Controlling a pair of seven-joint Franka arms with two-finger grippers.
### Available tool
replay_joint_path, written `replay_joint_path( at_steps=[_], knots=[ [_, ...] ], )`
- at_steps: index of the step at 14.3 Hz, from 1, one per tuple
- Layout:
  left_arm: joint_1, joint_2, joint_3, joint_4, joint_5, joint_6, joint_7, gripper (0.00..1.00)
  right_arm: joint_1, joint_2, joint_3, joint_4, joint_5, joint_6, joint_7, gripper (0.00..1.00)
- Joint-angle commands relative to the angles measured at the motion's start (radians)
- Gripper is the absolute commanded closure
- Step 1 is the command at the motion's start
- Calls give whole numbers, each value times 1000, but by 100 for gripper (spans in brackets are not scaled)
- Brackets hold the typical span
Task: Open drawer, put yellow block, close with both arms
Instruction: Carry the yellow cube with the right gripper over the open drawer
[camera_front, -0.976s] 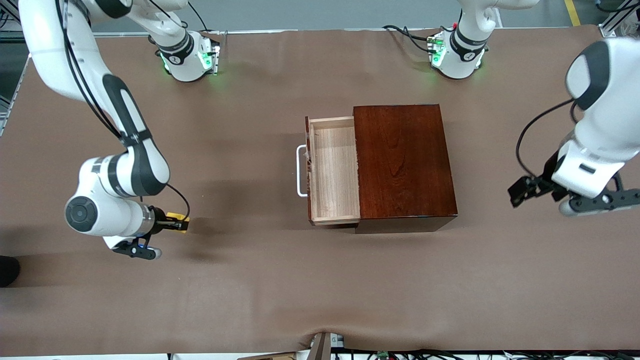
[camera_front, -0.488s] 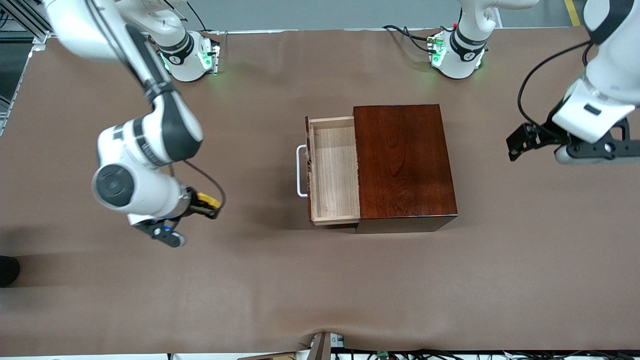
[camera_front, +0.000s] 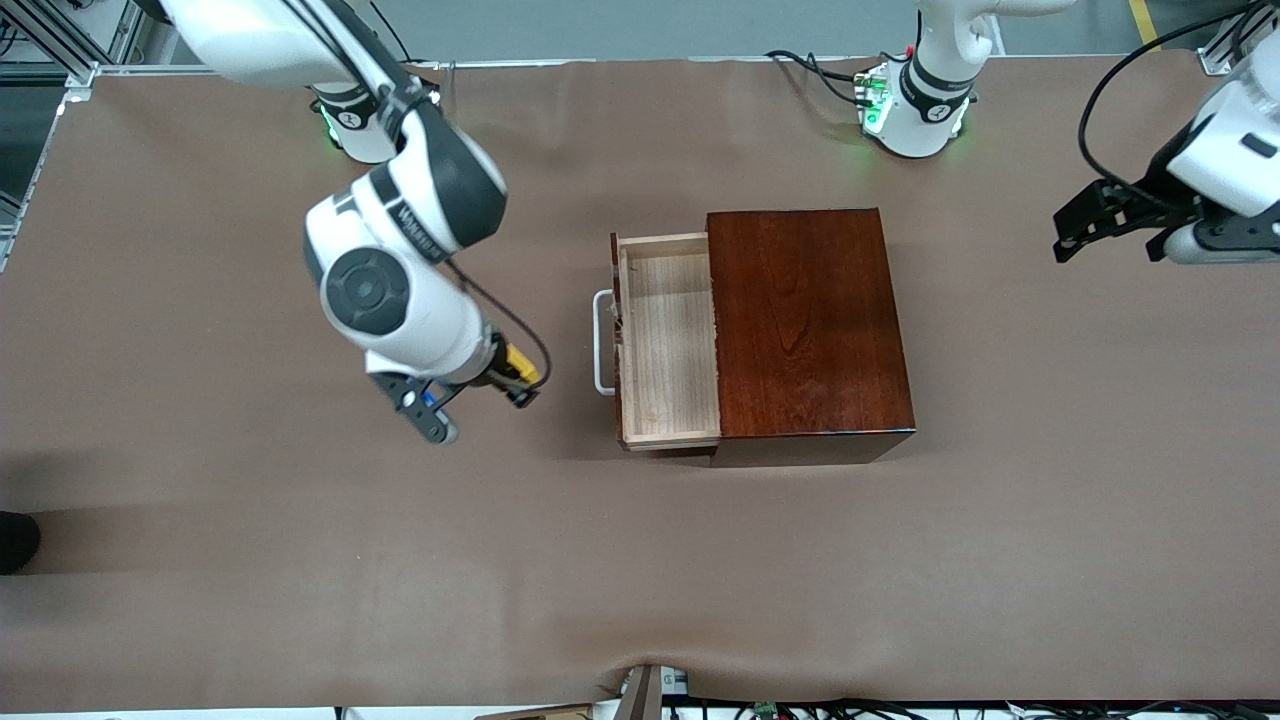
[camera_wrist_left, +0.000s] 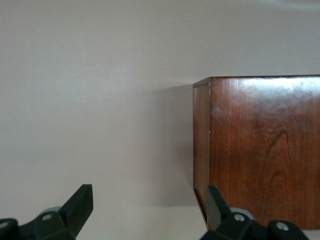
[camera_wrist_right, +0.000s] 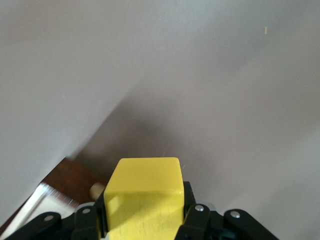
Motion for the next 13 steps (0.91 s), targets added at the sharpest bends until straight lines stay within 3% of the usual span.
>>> replay_joint_path(
  at_steps=[1,7,13],
  knots=[
    [21,-32,-22,-20,-27,-44,46,0,17,14,55,32,5,-1,194,100],
    [5,-6,-21,-20,-24,-52,50,0,170,54,54,20,8,155,611,100],
    [-1,75,-25,37,-9,-41,46,0,198,106,52,5,11,189,727,100]
  ],
)
